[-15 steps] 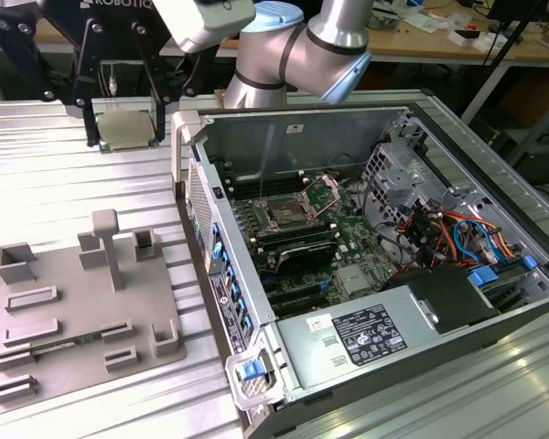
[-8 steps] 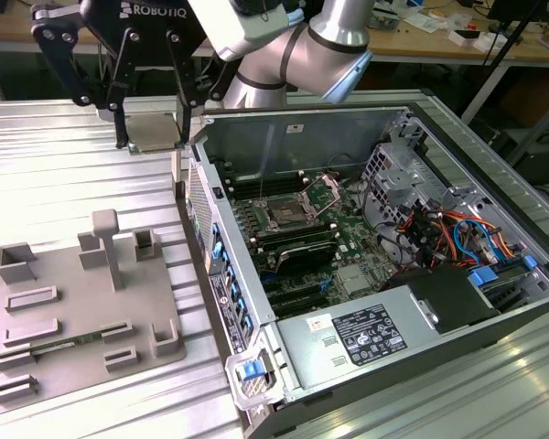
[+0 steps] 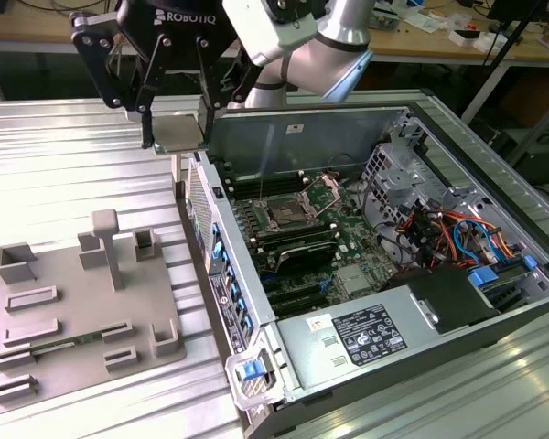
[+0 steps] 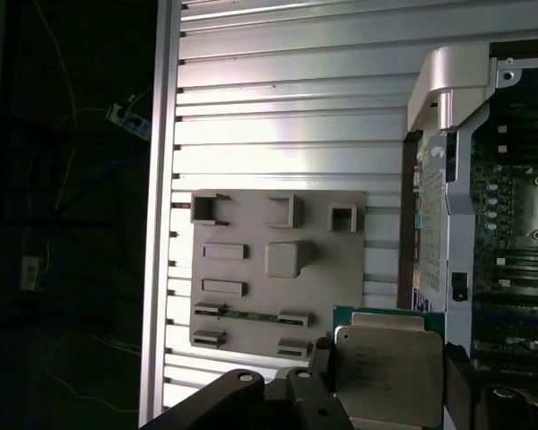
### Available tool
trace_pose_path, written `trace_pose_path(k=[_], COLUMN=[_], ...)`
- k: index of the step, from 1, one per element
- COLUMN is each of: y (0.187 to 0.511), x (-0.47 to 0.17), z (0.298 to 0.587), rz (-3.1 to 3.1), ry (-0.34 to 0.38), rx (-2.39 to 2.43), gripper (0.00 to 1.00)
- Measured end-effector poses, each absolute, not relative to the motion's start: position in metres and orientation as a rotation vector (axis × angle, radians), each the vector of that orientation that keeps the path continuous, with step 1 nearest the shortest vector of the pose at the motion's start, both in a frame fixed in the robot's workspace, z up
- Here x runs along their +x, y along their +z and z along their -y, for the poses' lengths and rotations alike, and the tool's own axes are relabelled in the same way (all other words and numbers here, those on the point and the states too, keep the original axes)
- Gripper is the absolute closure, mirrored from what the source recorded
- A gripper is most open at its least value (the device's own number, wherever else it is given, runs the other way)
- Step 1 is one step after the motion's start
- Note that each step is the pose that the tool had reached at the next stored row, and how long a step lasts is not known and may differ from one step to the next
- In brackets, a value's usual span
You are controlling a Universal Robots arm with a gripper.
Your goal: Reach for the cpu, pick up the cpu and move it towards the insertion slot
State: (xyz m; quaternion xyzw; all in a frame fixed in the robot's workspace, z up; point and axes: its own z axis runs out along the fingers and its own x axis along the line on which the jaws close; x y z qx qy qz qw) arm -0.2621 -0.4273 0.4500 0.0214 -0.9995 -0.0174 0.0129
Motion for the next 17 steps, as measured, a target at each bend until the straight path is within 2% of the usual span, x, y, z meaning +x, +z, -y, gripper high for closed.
trace_pose_path(k=[17], y=[0.441], x=[-0.189], z=[0.426], rz=[3.115], ry=[-0.054], rx=[0.067], gripper=[0.45])
